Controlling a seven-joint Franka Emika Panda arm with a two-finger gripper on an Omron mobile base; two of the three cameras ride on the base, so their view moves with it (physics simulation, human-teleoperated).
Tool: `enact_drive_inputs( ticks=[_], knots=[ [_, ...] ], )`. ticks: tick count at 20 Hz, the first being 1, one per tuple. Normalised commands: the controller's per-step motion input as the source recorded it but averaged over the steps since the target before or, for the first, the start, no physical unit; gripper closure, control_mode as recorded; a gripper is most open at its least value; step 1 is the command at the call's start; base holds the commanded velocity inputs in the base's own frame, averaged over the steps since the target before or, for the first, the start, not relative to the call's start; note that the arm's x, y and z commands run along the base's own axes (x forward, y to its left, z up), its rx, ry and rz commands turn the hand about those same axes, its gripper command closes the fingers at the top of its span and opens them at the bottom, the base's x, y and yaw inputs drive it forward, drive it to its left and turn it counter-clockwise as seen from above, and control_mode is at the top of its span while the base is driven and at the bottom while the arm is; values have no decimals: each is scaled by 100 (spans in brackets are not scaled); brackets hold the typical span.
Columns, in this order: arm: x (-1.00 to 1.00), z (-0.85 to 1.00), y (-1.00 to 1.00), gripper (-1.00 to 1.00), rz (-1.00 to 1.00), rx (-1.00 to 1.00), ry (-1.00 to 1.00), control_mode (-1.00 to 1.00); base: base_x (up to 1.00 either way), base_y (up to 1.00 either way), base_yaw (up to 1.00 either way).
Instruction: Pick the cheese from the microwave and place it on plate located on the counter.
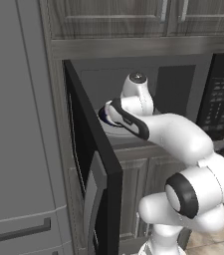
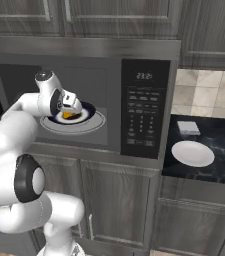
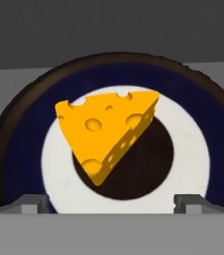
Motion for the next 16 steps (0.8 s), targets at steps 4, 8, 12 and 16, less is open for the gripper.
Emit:
enact_drive_inputs(
  ticks=[4, 8, 12, 16],
  knots=[
    [27, -4, 8, -100, 0, 0, 0, -100, 0, 0, 0],
    [32, -10, 9, -100, 0, 0, 0, -100, 0, 0, 0],
    [22, -19, 9, -100, 0, 0, 1, -100, 0, 0, 0],
    [24, -19, 6, -100, 0, 0, 0, -100, 0, 0, 0]
  ],
)
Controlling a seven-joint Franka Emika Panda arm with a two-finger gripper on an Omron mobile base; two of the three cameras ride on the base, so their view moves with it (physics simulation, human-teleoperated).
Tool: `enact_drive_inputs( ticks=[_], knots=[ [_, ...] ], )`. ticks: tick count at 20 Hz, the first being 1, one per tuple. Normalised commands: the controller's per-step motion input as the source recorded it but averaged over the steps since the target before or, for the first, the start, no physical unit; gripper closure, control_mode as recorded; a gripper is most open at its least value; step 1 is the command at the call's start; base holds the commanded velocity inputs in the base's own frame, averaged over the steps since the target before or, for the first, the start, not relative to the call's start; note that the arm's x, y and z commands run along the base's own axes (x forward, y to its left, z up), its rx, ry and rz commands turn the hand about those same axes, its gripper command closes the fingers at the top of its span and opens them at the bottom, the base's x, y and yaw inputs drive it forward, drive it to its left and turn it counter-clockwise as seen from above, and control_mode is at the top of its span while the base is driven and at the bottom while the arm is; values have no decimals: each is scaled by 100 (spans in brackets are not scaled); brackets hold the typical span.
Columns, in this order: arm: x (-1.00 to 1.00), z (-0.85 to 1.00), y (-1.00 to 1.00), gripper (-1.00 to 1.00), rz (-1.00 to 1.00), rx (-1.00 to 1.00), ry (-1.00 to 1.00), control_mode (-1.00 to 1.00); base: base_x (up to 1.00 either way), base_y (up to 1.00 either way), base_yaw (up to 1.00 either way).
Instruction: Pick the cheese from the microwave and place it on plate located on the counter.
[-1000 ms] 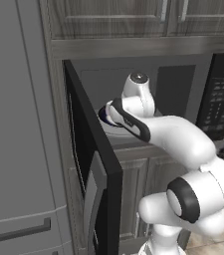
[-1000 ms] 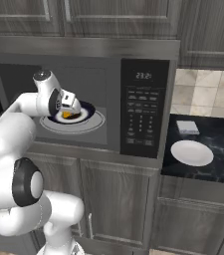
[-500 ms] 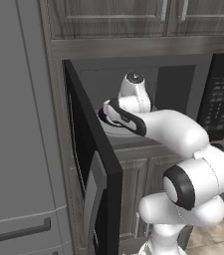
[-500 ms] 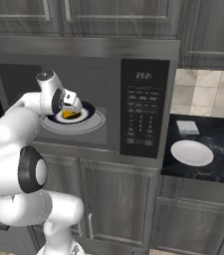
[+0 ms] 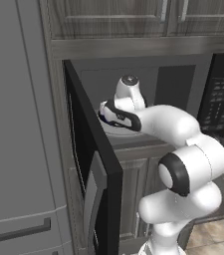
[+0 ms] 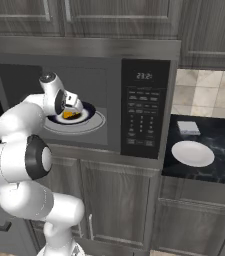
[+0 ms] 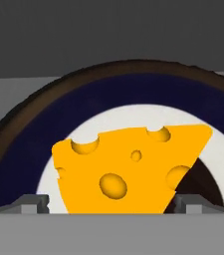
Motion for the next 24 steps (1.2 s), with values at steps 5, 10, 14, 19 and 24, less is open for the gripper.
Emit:
enact_drive_inputs(
  ticks=[5, 10, 14, 19, 24],
  knots=[
    [18, -3, 1, -100, 0, 0, 0, -100, 0, 0, 0],
    [0, 0, 0, -100, 0, 0, 0, -100, 0, 0, 0],
    [0, 0, 0, 100, 0, 0, 0, -100, 0, 0, 0],
    [0, 0, 0, 100, 0, 0, 0, -100, 0, 0, 0],
    [0, 0, 0, 100, 0, 0, 0, -100, 0, 0, 0]
  ],
)
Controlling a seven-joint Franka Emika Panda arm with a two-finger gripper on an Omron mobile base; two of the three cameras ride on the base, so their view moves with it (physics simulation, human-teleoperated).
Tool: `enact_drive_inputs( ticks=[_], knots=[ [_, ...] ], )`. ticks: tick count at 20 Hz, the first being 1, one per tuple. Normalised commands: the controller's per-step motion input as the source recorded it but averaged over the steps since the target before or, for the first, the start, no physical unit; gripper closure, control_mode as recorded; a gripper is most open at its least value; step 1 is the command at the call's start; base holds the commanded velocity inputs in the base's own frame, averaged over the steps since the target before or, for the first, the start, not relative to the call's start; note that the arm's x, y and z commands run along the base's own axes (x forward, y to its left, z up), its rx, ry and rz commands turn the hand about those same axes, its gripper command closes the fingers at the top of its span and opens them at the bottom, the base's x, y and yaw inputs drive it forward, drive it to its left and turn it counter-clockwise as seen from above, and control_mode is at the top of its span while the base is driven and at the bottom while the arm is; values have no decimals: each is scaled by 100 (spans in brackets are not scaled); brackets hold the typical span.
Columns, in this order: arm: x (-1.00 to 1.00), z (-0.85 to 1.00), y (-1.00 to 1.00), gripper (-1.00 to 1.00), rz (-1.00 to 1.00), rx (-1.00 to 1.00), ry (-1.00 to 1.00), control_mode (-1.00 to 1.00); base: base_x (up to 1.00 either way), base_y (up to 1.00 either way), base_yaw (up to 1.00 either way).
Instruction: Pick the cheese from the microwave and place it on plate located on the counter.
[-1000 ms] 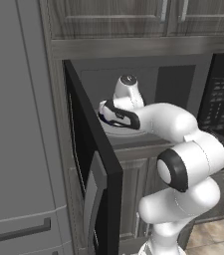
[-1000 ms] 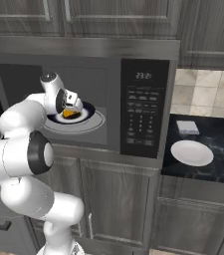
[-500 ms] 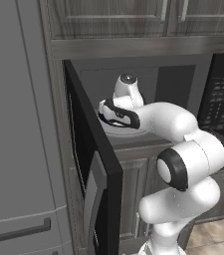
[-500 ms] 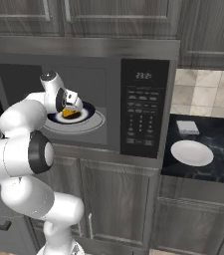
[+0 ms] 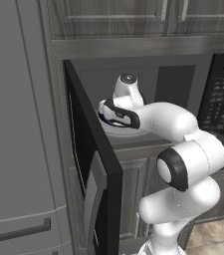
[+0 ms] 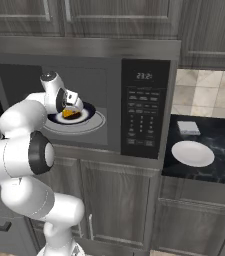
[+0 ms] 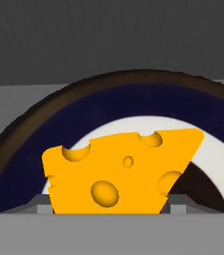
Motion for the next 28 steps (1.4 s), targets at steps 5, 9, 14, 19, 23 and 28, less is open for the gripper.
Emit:
enact_drive_inputs(
  ticks=[5, 9, 14, 19, 23, 28],
  knots=[
    [-18, 0, -4, 100, 1, 0, 0, -100, 0, 0, 0],
    [-70, 13, 1, 100, 0, 0, 0, -100, 0, 0, 0],
    [-99, 28, -42, 100, 1, 0, 0, -100, 0, 0, 0],
    [-100, 20, -49, 100, 1, 0, -1, -100, 0, 0, 0],
    [-100, 8, -33, 100, 0, 0, 0, -100, 0, 0, 0],
    [-87, 9, -11, 100, -1, 0, 0, -100, 0, 0, 0]
  ],
)
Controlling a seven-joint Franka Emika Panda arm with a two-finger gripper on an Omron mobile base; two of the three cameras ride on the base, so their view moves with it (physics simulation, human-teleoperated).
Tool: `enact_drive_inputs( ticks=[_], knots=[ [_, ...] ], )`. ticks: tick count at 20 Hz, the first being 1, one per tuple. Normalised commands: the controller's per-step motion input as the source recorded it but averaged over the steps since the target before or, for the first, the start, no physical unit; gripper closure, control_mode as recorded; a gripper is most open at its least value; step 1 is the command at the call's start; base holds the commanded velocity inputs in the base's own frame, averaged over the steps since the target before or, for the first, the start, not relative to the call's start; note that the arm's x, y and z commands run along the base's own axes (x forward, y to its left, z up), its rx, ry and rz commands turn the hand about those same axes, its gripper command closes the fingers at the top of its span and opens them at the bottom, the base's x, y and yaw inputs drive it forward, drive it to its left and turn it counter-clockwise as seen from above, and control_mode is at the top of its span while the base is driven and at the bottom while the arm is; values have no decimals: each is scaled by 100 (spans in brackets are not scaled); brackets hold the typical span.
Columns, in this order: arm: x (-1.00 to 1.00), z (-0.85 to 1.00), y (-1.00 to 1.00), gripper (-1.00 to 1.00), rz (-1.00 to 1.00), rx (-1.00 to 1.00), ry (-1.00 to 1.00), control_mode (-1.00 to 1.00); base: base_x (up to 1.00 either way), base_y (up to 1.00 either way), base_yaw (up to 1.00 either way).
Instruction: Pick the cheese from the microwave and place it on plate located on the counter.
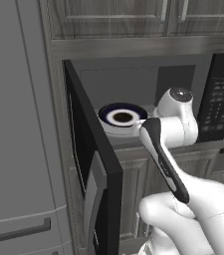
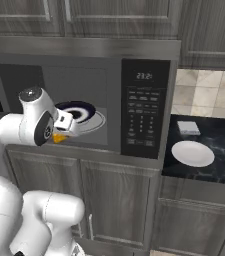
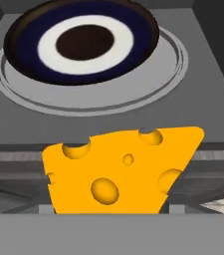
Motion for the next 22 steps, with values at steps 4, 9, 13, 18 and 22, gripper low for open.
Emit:
enact_drive_inputs(
  ticks=[4, 9, 13, 18, 22],
  knots=[
    [-60, 11, -6, 100, -1, 0, 0, -100, 0, 0, 0],
    [-14, 0, -5, 100, 0, 0, 0, 100, -69, -52, -2],
    [0, 0, 0, 100, 0, 0, 0, 100, -44, -100, -10],
    [0, 0, 0, 100, 0, 0, 0, 100, 7, -100, -15],
    [0, 0, 0, 100, 0, 0, 0, 100, 50, -89, -8]
  ],
)
